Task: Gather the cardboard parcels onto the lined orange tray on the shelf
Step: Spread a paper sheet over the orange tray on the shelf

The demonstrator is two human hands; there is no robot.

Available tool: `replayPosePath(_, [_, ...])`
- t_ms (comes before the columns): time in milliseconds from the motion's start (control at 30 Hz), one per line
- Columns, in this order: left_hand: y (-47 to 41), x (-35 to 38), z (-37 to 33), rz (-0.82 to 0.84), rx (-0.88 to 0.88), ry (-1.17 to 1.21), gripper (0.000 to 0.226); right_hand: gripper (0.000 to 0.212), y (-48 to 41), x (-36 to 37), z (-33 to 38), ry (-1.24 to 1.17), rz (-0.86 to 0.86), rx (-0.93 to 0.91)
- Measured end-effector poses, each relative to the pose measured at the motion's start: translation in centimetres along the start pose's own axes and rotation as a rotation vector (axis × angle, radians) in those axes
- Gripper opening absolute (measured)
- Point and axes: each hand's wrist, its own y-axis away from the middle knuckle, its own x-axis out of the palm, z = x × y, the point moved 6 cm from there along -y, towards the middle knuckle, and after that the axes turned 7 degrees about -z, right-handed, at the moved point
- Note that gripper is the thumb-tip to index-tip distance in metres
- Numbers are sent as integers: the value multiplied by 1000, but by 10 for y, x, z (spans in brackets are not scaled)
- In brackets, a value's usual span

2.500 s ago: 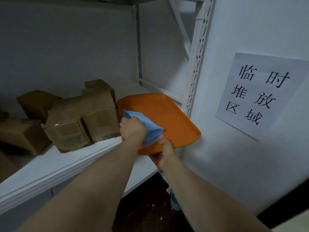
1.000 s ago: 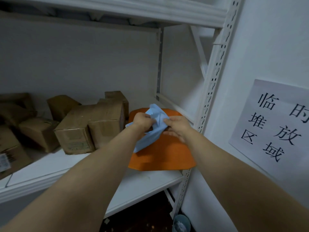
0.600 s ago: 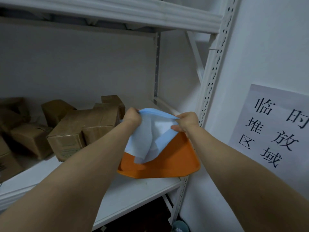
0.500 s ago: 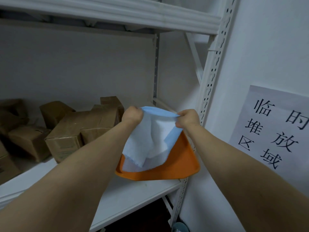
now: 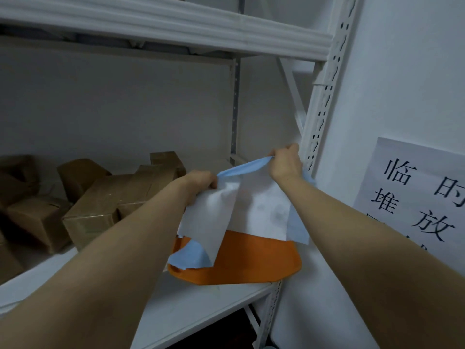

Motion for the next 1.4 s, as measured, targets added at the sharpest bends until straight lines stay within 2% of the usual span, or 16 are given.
replayPosePath(133, [4,3,13,51,-124,192,21,43,6,6,32,-150,118,-194])
replayPosePath(233, [0,4,23,10,-182,383,27,77,27,19,41,-426,329,-187])
replayPosePath(333, [-2,6,32,-65,-227,477,19,90,46,28,26,-312,227,-124])
replayPosePath(400, [-2,9,38,-93,-283,508,19,78,52,33,13,-130,97,-176])
replayPosePath(500, [-3,10,39,-101,-325,530,13,26,52,39,-6,-64,29,-144])
replayPosePath(567, [-4,11,36,-107,-345,564,27,21,55,48,-17,-260,209,117])
replayPosePath(633, [-6,14,29,-115,-351,616,27,52,71,67,-17,-587,599,368])
replayPosePath(733, [-11,16,21,-152,-362,754,40,98,99,77,-8,-699,1027,372])
replayPosePath(800, [-11,24,21,-128,-428,851,45,114,107,78,-9,-601,1130,301])
replayPosePath(867, [-8,29,16,-113,-437,843,43,108,105,78,-5,-542,1045,211])
replayPosePath(1000, [-7,30,-4,-130,-289,574,39,42,74,67,-12,-407,551,47])
replayPosePath(1067, [-12,21,-9,-245,-203,495,41,28,58,50,-23,-366,384,78])
replayPosePath(1167, [-25,18,-26,-335,48,-27,37,34,37,3,-28,-215,51,44])
replayPosePath(1200, [-30,18,-32,-364,57,-1,35,35,34,-15,-22,-185,-56,-12])
replayPosePath(1267, [-26,12,-35,-414,80,465,34,37,36,-38,-3,-154,-229,-170])
replayPosePath(1400, [-10,-1,-26,-482,117,277,35,30,62,-35,27,-59,-224,-505])
